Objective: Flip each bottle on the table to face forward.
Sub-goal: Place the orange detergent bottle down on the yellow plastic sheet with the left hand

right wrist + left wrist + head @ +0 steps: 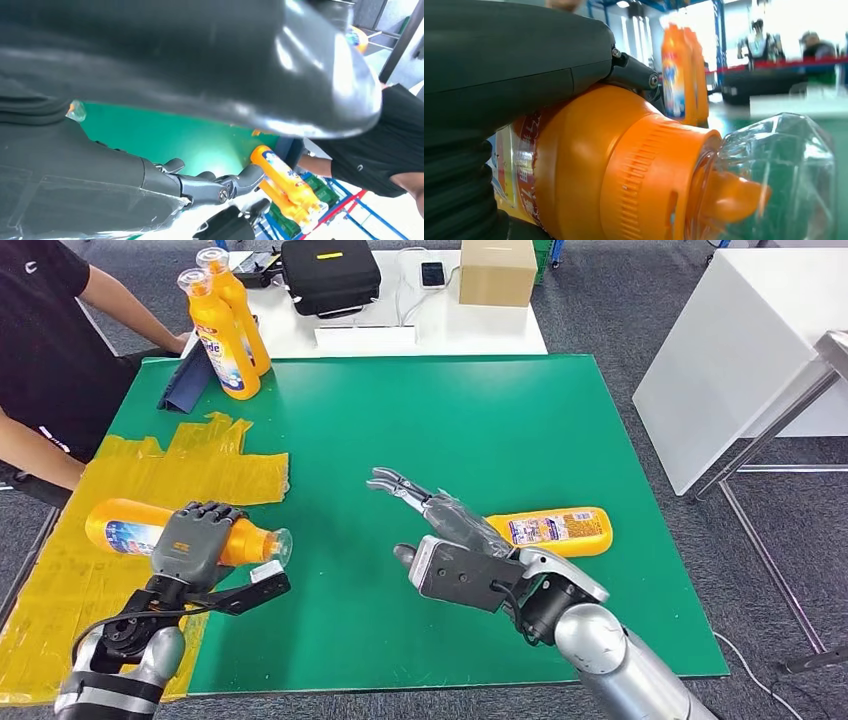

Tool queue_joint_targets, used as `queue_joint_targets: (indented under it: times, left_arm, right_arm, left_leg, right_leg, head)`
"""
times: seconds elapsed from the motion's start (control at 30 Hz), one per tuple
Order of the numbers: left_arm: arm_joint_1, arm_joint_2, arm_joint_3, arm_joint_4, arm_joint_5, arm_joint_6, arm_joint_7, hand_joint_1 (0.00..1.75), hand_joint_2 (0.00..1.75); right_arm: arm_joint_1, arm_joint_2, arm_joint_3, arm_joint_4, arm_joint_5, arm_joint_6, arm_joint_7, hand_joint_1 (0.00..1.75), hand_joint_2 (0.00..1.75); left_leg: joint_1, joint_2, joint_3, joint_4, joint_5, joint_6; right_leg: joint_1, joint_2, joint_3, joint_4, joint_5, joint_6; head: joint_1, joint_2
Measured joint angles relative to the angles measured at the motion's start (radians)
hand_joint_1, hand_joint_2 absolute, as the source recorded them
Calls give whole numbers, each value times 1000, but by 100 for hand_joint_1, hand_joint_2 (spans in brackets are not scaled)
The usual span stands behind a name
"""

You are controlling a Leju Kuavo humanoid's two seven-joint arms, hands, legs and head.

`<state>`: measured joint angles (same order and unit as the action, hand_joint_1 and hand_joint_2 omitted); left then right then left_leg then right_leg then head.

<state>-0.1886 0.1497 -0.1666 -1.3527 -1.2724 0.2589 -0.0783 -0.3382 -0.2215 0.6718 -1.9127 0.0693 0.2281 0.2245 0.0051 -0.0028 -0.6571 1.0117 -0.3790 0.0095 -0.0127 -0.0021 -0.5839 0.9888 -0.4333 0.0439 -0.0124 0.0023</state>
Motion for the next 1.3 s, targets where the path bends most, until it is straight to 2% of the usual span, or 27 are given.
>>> queue_joint_targets:
  times: [0.23, 0.27, 0.3, 0.37, 0.4, 0.43, 0.8, 1.03, 1.17, 1.23, 1.3]
  left_arm:
    - [-45, 25, -53, 203, -35, -16, 0, 175, 175]
    - [-53, 27, -54, 225, -29, -18, -1, 165, 175]
    - [-61, 29, -55, 245, -22, -19, -3, 122, 175]
    - [-76, 34, -56, 275, -10, -21, -10, 34, 87]
    - [-81, 36, -56, 286, -6, -24, -13, 0, 44]
    - [-87, 39, -56, 295, -4, -28, -13, 0, 0]
    - [-103, 47, -53, 320, 10, -57, -6, 0, 0]
    - [-94, 47, -51, 319, 18, -33, -10, 0, 0]
    - [-54, 26, -21, 268, 113, 106, -41, 0, 0]
    - [-20, -5, 14, 187, 256, 173, -87, 0, 0]
    - [6, -35, 49, 90, 380, 179, -114, 0, 0]
  right_arm:
    - [-2, -24, 1, -14, -3, 8, 2, 0, 0]
    - [-3, -28, 2, -14, -3, 8, 2, 0, 0]
    - [-3, -31, 2, -14, -3, 9, 2, 0, 0]
    - [-3, -36, 3, -14, -3, 10, 2, 0, 0]
    - [-4, -38, 3, -14, -4, 10, 2, 0, 0]
    - [-4, -40, 3, -14, -4, 10, 2, 0, 0]
    - [-4, -43, 3, -14, -4, 19, 2, 0, 0]
    - [-4, -43, 5, -14, 6, 18, 2, 0, 0]
    - [14, -46, 2, -13, 105, -14, 5, 0, 175]
    - [33, -52, -3, -7, 221, -38, 11, 0, 175]
    - [51, -56, -12, 7, 336, -52, 12, 0, 175]
  left_leg:
    - [0, 0, -1, 0, 0, 0]
    - [0, 0, -1, 0, 0, 0]
    - [0, 0, 0, 0, 0, 0]
    - [0, -1, 0, 0, 0, 0]
    - [0, -1, 1, 0, 0, 0]
    - [0, -1, 2, 0, 0, 0]
    - [0, -1, 4, 0, 1, 1]
    - [0, -1, 3, 0, 1, 1]
    - [0, -1, 2, 0, 1, 1]
    - [0, -1, 0, 0, 1, 1]
    - [-1, -1, -1, 0, 1, 1]
  right_leg:
    - [0, 0, -1, 0, 0, 0]
    - [0, 0, 0, 0, 0, 0]
    - [0, -1, 0, 0, 0, 0]
    - [0, -2, 2, 0, -1, 0]
    - [0, -2, 2, 0, -1, 0]
    - [0, -2, 3, 0, -1, 0]
    - [0, -2, 6, 0, 0, 0]
    - [0, -2, 5, 0, 0, 0]
    - [0, -2, 2, 0, 0, 0]
    - [0, -2, 1, 0, 0, 0]
    - [0, -2, 0, 0, 0, 0]
  head:
    - [0, 0]
    - [0, 0]
    - [0, 0]
    - [0, 0]
    - [0, 0]
    - [0, 0]
    - [0, 0]
    - [0, 0]
    - [0, 0]
    - [0, 0]
    - [0, 0]
